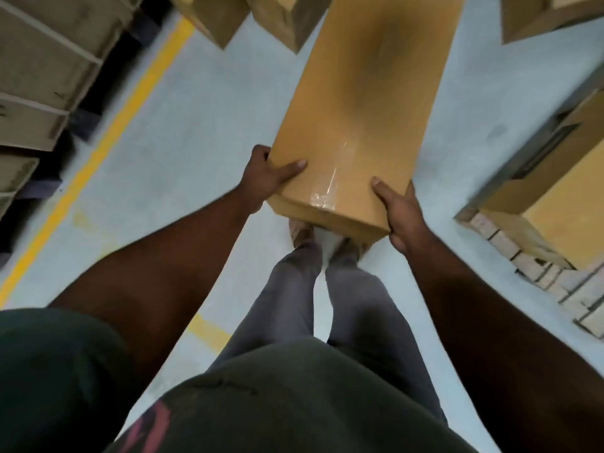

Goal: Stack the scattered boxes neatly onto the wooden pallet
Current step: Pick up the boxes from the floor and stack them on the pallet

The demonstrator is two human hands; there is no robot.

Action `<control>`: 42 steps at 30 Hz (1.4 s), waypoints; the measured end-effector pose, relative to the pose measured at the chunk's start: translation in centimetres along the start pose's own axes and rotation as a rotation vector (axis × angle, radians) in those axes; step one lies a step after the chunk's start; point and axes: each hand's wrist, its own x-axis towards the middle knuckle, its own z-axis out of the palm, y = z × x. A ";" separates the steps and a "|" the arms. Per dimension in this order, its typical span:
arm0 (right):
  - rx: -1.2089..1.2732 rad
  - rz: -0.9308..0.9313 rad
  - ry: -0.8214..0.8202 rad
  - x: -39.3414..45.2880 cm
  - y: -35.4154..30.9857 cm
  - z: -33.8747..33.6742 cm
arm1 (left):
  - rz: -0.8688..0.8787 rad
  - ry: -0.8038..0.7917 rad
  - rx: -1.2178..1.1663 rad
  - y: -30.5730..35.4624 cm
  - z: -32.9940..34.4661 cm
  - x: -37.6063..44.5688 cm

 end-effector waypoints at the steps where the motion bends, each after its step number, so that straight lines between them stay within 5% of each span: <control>1: 0.014 -0.009 -0.012 -1.9 -0.2 -0.6 | 0.018 0.001 0.001 0.4 -0.2 -2.1; 10: 0.038 -0.123 -0.018 -16.1 2.1 -11.7 | 0.190 0.067 -0.004 -0.5 5.5 -19.0; 16: 0.018 -0.208 0.065 -27.3 9.9 -25.5 | 0.284 0.067 0.029 -6.3 16.5 -32.6; 24: 0.122 -0.202 0.295 -37.3 16.7 -42.9 | 0.346 -0.126 0.124 -7.6 32.1 -44.0; 34: 0.160 -0.150 0.615 -36.9 18.7 -64.3 | 0.374 -0.450 0.194 -4.0 56.5 -45.3; 42: 0.115 -0.072 0.619 -26.6 15.2 -80.5 | 0.308 -0.712 0.240 3.5 73.0 -41.3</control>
